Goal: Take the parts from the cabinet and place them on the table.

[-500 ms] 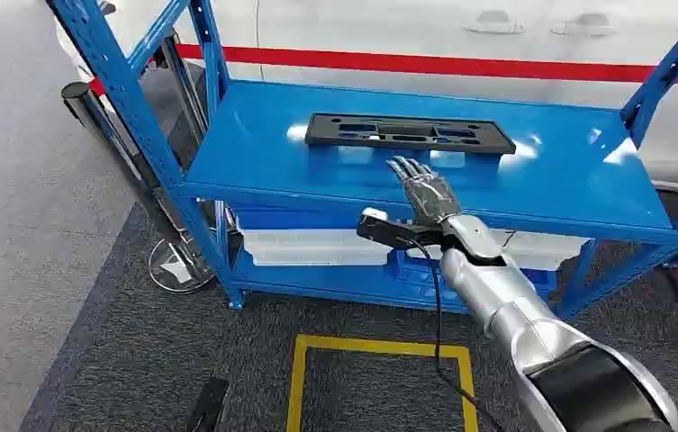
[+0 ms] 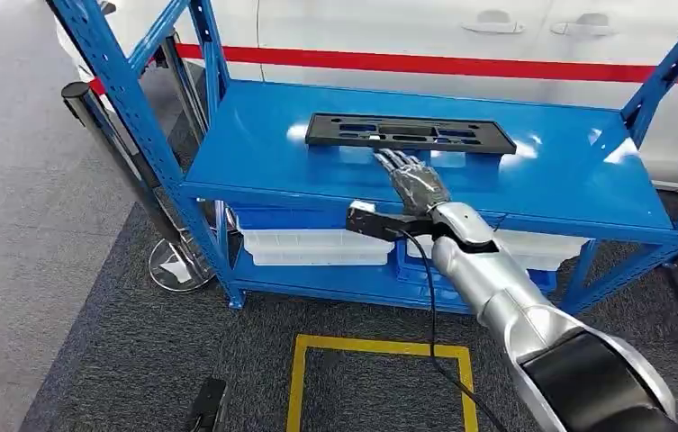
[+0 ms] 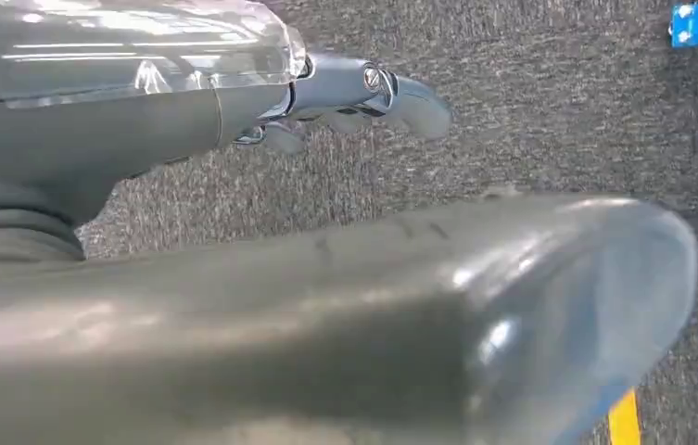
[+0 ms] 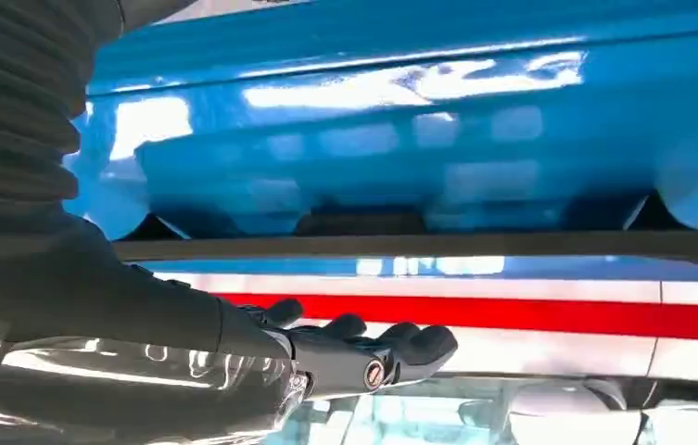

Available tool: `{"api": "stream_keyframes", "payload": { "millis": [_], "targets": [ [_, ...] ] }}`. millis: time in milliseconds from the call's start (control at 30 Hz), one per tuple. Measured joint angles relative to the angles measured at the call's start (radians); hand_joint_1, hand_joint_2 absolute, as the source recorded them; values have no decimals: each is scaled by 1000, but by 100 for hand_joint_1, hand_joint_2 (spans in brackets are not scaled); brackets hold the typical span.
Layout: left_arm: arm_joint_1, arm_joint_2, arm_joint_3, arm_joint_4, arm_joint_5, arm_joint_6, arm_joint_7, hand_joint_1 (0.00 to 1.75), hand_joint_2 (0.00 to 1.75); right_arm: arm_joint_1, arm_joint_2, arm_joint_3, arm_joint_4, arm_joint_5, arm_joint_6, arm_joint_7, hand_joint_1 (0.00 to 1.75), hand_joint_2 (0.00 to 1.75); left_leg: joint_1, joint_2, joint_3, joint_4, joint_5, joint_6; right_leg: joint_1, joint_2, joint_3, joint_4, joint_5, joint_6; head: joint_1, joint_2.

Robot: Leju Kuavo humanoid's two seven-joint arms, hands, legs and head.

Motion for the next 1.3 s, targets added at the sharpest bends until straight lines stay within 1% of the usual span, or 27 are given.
{"api": "stream_keyframes", "payload": {
  "millis": [300, 367, 400, 433, 467, 533, 567, 600, 633, 667, 700, 733, 767, 800, 833, 867, 900, 933, 967, 1000, 1033, 1100, 1133, 1167, 1200, 1267, 1300],
  "targets": [
    [4, 1, 2, 0, 4, -19, -7, 0, 0, 7, 10, 9, 20, -3, -7, -9, 0, 175, -7, -1, -5, 9, -5, 8, -7, 0, -1, -6, 3, 7, 0, 0],
    [4, 2, 2, 0, 2, -19, -6, 0, 0, 8, 9, 12, 21, -3, -11, -9, 0, 175, -3, -1, -10, -5, -17, 25, -5, 0, -1, 13, 13, 22, 0, 0],
    [4, 2, 2, 0, -2, -19, -5, 0, 0, 7, 9, 13, 21, -3, -14, -9, 0, 175, -3, -1, 10, -12, -17, 35, -8, 0, -1, 22, 13, 25, 0, 0],
    [5, 2, 2, 0, -2, -19, -5, 0, 0, 7, 9, 13, 21, -3, -18, -9, 0, 175, -1, -1, 22, -18, -16, 39, -8, -4, -12, 41, 2, 23, 1, 0],
    [5, 2, 2, 0, -3, -20, -4, 0, 0, 4, 9, 14, 21, -3, -20, -9, 0, 175, -1, 0, 31, -19, -18, 41, -7, -5, -45, 96, -20, 16, 0, 0],
    [5, 2, 2, 0, -5, -21, -1, 0, 0, 8, 9, 16, 23, -4, -21, -9, 0, 175, -2, 0, 42, -19, -27, 44, -2, -5, -153, 252, -68, 16, 0, 0],
    [7, 2, 2, 0, -5, -22, 0, 0, 0, 13, 9, 17, 25, -4, -21, -9, 0, 175, -3, 0, 50, -19, -35, 42, -1, -6, -207, 316, -77, 15, 0, 0],
    [9, 2, 2, 0, -5, -23, 0, 0, 0, 17, 9, 17, 26, -4, -21, -9, 0, 175, -3, -1, 59, -19, -43, 40, 0, -6, -236, 338, -70, 15, 0, 0],
    [13, 2, 2, 0, -5, -23, 1, 0, 0, 20, 9, 17, 27, -4, -21, -9, 0, 175, -3, -4, 76, -19, -56, 37, 2, -6, -250, 311, -43, 12, 0, 0],
    [16, 2, 2, 0, -6, -23, 1, 0, 0, 19, 9, 17, 27, -4, -22, -8, 0, 175, -4, -6, 97, -19, -71, 34, 4, -6, -239, 245, -7, 8, 0, 0],
    [18, 2, 2, 0, -6, -23, 1, 0, 0, 18, 8, 17, 27, -4, -21, -5, 0, 175, -5, -6, 121, -19, -89, 31, 7, -7, -218, 151, 49, -2, 0, 0],
    [19, 2, 2, 0, -7, -23, 1, 0, 0, 18, 6, 17, 27, -5, -21, -3, 0, 175, -5, -6, 134, -20, -102, 29, 12, -7, -208, 92, 101, -9, 1, 0],
    [23, -3, 2, 5, -10, -24, 1, 0, 0, 20, 0, 19, 34, -7, -20, -2, 0, 175, -5, -4, 155, -14, -124, 22, 23, -10, -213, 36, 183, -18, 0, 0],
    [18, -2, 2, 5, -10, -24, 1, 0, 0, 19, 1, 21, 35, -8, -18, 0, 0, 175, -5, -5, 148, -25, -131, 13, 25, -10, -202, 34, 158, -18, 1, 0],
    [19, -3, 2, 5, -10, -24, 3, 0, 0, 19, 7, 23, 32, -9, -18, 1, 0, 175, -1, -2, 160, -36, -134, 5, 28, -8, -201, 37, 159, -24, 0, 0],
    [16, -4, 2, 5, -9, -26, 3, 0, 0, 10, 5, 23, 31, -11, -18, 5, 0, 175, -1, -1, 170, -35, -122, -2, 31, -8, -194, 36, 147, -35, 0, 0],
    [13, -5, 2, 5, -11, -29, 3, 0, 0, -2, 5, 23, 30, -14, -19, 7, 0, 175, -6, -2, 163, -9, -101, -10, 24, -8, -177, 24, 141, -43, 0, 0],
    [10, -4, 2, 5, -13, -28, 3, 0, 0, -6, 5, 23, 31, -17, -19, 8, 0, 175, -2, 0, 118, 65, -67, -12, 19, -5, -155, 8, 134, -44, 0, 0],
    [8, -4, 2, 5, -14, -29, 3, 0, 0, -6, 5, 24, 31, -21, -19, 8, 0, 175, 0, 0, 73, 147, -40, -20, 14, -6, -134, -6, 125, -48, 0, 0],
    [9, -4, 2, 5, -14, -29, 3, 0, 0, -1, 4, 25, 33, -21, -18, 7, 0, 175, 6, 0, 19, 224, -55, -31, 10, -6, -110, -19, 114, -48, 0, 0],
    [10, -4, 2, 6, -16, -28, 5, 0, 0, 8, 4, 25, 36, -21, -18, 6, 0, 175, 13, 0, -22, 265, -103, -42, 7, -6, -86, -28, 102, -47, 0, 0],
    [13, -4, 2, 8, -16, -26, 12, 0, 0, 17, 4, 26, 42, -21, -18, 6, 0, 175, 22, 1, -81, 276, -206, -56, -1, -4, -50, -34, 78, -42, 0, 0],
    [13, -2, 2, 8, -16, -26, 14, 0, 0, 17, 4, 26, 43, -22, -18, 6, 0, 175, 25, 1, -100, 250, -214, -60, -6, -1, -36, -34, 66, -38, 0, 0],
    [13, -1, 2, 8, -16, -26, 17, 0, 0, 17, 5, 27, 43, -23, -18, 6, 0, 175, 29, 1, -105, 194, -175, -62, -11, 1, -21, -34, 54, -33, 0, 0],
    [13, 1, 2, 8, -16, -26, 18, 0, 0, 17, 6, 28, 43, -24, -18, 6, 0, 175, 32, 2, -101, 114, -91, -63, -15, 3, -7, -34, 41, -27, 0, 0],
    [19, 1, 2, 10, -16, -26, 21, 0, 0, 19, 9, 29, 45, -28, -18, 7, 0, 175, 37, 5, -102, -24, 106, -60, -15, 5, 4, -32, 24, -16, 0, 0],
    [15, 2, 2, 14, -17, -26, 23, 0, 0, 24, 13, 32, 47, -31, -16, 7, 0, 175, 32, 6, -114, -28, 113, -48, -13, 8, 4, -28, 16, -6, 0, 0]
  ]
}}
